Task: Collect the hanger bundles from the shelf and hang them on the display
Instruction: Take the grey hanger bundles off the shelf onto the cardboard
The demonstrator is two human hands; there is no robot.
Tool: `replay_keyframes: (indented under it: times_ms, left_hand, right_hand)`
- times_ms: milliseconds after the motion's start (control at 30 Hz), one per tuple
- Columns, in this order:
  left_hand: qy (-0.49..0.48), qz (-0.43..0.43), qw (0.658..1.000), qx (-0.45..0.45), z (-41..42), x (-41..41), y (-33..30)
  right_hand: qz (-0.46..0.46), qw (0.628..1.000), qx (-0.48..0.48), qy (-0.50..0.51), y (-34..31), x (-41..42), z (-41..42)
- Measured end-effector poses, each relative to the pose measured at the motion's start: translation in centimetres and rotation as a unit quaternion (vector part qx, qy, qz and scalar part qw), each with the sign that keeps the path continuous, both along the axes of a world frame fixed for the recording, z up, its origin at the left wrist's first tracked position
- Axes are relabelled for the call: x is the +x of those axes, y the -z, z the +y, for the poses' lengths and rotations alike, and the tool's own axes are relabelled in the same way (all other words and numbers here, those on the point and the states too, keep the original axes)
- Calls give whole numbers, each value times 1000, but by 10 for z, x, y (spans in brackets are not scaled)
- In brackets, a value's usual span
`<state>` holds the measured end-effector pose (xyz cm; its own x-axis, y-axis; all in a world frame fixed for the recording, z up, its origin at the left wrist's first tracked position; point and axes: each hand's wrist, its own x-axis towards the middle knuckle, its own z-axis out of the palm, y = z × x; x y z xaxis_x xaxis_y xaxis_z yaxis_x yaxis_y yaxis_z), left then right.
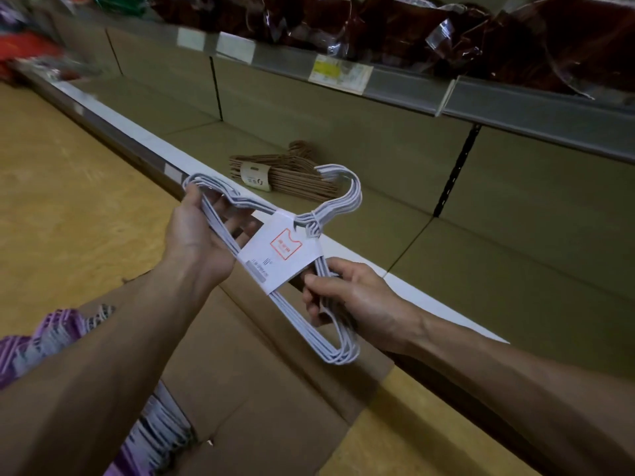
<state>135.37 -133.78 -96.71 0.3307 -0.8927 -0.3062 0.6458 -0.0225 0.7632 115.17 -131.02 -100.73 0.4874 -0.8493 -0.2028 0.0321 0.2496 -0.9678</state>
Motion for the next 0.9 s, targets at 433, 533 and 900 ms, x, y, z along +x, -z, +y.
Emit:
replay_keyframes:
  times_ms: [433,533,900]
  left_hand:
    - [-13,-242,964,108,5,15,7]
    - [-8,-407,905,124,6,20,10]
    - [162,-558,814,-1,26,19,-8]
  right_hand:
    - [-109,979,130,-116,-2,-5,5]
    - [-96,978,149,-110,1,-2,6]
    - [8,981,169,-96,18,31,13]
